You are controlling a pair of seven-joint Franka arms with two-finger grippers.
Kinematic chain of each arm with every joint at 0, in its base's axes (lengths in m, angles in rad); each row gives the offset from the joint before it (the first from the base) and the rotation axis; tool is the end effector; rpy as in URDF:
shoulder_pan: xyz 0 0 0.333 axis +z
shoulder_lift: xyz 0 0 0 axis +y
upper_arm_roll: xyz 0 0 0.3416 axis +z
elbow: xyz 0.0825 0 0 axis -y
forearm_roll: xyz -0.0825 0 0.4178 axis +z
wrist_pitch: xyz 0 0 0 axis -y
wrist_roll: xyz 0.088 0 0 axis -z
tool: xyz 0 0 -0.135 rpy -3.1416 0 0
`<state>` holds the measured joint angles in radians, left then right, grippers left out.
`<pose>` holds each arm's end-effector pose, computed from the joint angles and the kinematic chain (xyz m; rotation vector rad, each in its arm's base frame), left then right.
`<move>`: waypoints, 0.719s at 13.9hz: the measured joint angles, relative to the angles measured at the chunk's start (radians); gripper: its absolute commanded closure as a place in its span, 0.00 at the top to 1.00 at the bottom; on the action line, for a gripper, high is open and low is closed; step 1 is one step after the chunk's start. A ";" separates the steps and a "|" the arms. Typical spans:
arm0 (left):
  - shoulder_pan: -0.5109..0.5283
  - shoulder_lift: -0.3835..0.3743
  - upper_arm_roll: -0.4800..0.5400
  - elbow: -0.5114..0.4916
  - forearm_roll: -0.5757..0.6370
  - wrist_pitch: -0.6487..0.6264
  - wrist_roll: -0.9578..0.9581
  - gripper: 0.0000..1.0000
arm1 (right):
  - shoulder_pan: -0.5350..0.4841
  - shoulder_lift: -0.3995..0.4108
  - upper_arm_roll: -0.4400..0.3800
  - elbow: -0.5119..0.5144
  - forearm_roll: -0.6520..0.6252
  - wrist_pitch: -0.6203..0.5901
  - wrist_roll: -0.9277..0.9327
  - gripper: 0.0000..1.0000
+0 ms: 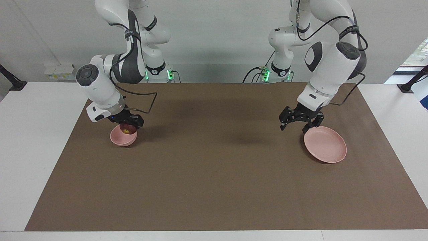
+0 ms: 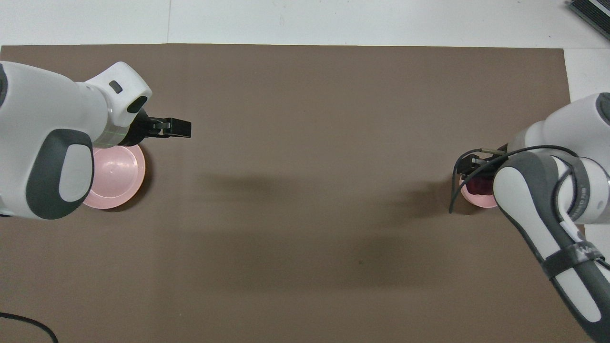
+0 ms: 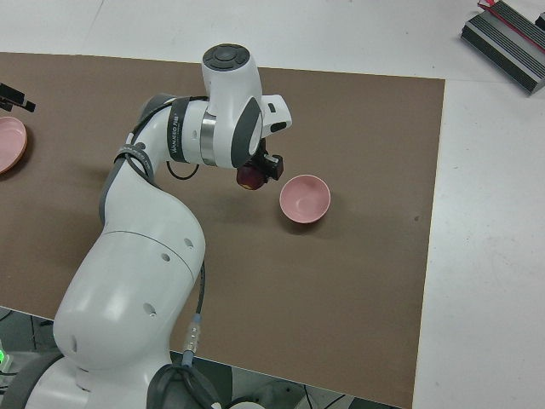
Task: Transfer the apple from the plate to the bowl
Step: 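Carry the apple with the right gripper into the pink bowl and release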
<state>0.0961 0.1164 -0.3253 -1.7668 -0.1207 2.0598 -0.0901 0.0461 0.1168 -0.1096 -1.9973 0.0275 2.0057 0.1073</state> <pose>0.6366 -0.1504 0.5001 2.9547 -0.1280 0.2315 0.5939 -0.0344 0.3740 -3.1147 0.2869 0.1688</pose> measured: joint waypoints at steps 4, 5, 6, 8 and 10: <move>0.045 -0.009 0.000 0.154 0.073 -0.195 0.003 1.00 | -0.035 0.003 0.000 -0.047 -0.035 0.138 -0.019 0.00; 0.045 -0.011 -0.002 0.179 0.082 -0.221 0.003 1.00 | -0.035 0.005 0.002 -0.050 -0.035 0.139 -0.019 0.00; 0.044 -0.013 -0.004 0.197 0.087 -0.243 0.003 1.00 | -0.035 0.010 0.003 -0.055 -0.035 0.139 -0.019 0.00; 0.044 -0.013 -0.006 0.221 0.091 -0.279 0.003 1.00 | -0.036 0.019 0.004 -0.072 -0.036 0.146 -0.019 0.00; 0.041 -0.013 -0.004 0.245 0.093 -0.328 0.003 1.00 | -0.042 0.023 0.003 -0.086 -0.038 0.157 -0.025 0.03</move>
<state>0.1372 0.1031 -0.3297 -1.5222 -0.0280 1.7316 -0.0867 0.0042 0.1396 -0.1063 -2.0834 -0.0105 2.1627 0.0818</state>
